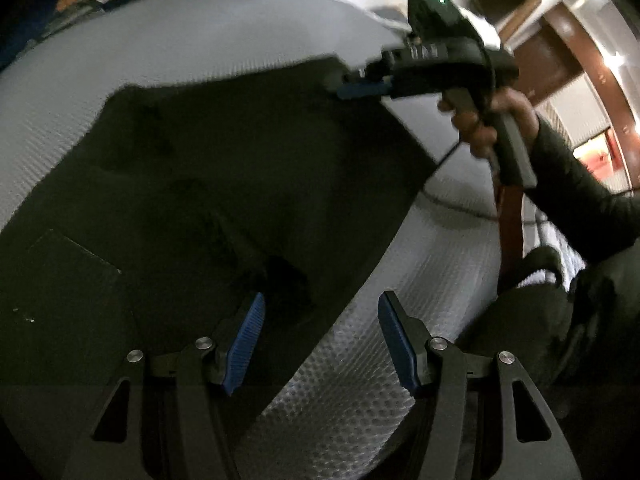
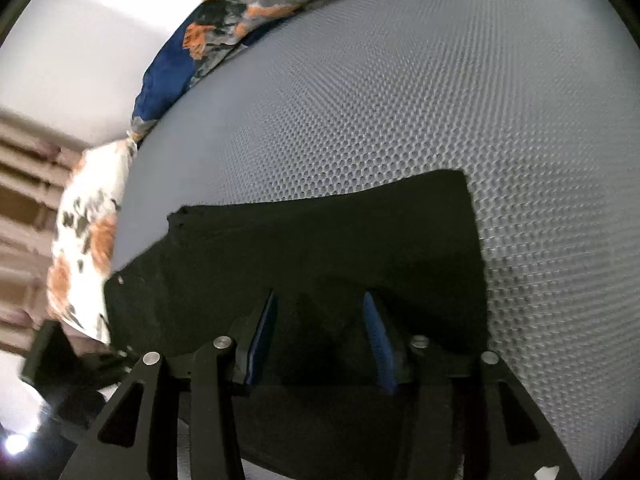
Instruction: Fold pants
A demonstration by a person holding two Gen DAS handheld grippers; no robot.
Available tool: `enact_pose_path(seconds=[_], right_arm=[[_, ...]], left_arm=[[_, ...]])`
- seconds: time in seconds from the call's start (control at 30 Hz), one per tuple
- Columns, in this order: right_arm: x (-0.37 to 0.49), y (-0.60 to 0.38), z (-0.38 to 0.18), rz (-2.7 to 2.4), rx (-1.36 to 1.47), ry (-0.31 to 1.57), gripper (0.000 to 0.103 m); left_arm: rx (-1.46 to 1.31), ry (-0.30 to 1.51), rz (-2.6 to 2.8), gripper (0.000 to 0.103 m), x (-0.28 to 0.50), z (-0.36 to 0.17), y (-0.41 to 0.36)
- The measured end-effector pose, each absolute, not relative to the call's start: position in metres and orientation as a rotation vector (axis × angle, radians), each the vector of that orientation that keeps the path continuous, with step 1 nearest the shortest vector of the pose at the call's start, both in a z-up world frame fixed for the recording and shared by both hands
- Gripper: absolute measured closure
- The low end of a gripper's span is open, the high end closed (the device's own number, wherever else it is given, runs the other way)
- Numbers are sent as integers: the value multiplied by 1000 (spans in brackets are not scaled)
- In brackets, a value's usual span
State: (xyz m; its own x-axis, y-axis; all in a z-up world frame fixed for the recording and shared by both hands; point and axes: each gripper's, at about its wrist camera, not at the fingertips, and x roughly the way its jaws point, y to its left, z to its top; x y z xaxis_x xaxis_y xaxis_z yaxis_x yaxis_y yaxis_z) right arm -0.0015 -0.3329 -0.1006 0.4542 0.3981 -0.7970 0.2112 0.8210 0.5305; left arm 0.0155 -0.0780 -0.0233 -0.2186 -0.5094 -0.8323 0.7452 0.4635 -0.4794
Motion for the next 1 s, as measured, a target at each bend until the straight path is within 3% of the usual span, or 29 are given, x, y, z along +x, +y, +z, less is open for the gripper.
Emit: enact_pose_path(seconds=[0.17,0.4,0.63,1.0], right_arm=[[-22,-322,-88,132,484,1105,59],[-56,-293,-104,239,426,1156,59],[-79,-244,-105,434,366,1168,58],[-67,-265,-93,344,383,1095,58]], left_arm=[[63,1295,-1086,41,26,-17,-82],[-16,1424,-857,41,33,-60,-84],[-17,1418,-815,41,16,-61,-79],[-225,1486,-803,36,22,-62,-81]])
